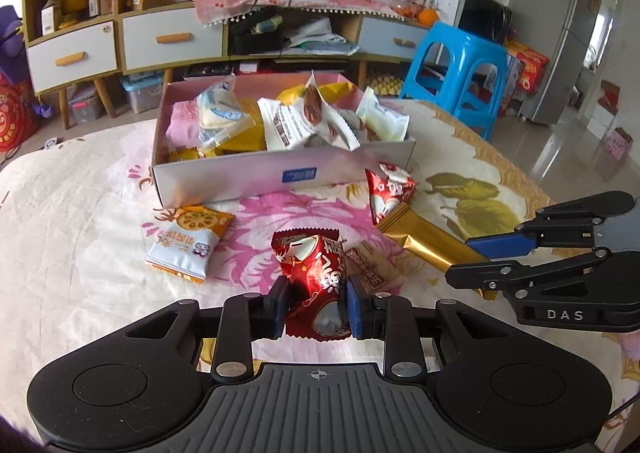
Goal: Organize snacks
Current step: 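Grasp the red candy packet with the left tool while the right tool grasps the gold bar, then carry the red packet and gold bar into the pink box and open both tools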
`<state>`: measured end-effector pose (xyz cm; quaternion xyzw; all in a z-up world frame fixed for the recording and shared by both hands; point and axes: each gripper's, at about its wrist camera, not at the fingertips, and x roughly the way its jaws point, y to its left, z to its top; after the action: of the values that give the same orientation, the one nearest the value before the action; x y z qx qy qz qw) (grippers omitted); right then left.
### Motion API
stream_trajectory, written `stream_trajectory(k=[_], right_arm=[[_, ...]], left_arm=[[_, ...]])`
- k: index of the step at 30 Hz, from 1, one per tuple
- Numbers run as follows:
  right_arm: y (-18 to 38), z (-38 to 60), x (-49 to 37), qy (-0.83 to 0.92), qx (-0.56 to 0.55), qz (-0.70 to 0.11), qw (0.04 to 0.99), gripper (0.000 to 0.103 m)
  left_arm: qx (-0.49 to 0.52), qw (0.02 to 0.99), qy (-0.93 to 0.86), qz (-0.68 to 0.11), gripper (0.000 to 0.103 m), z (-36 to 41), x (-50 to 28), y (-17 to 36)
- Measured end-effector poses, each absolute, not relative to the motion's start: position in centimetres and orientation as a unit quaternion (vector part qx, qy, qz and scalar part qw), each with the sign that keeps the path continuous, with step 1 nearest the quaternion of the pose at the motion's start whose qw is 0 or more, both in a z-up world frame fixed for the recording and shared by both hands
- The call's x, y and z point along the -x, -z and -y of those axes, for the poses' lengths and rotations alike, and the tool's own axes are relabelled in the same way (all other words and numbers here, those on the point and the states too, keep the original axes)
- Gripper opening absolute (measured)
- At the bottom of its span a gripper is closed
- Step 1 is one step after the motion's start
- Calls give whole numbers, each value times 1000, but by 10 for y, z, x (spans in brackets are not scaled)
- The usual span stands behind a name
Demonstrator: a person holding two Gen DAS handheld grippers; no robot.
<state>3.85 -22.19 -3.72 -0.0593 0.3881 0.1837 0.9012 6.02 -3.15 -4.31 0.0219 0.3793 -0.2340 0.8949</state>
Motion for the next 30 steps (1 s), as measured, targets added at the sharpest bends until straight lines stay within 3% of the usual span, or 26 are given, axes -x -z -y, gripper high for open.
stream_trajectory(k=[21, 30], right_arm=[[-7, 234, -85, -143, -19, -327, 934, 19], [0, 237, -123, -121, -68, -324, 936, 19]], left_arm=[[34, 917, 197, -345, 26, 25, -99, 0], [42, 918, 187, -346, 27, 43, -154, -13]])
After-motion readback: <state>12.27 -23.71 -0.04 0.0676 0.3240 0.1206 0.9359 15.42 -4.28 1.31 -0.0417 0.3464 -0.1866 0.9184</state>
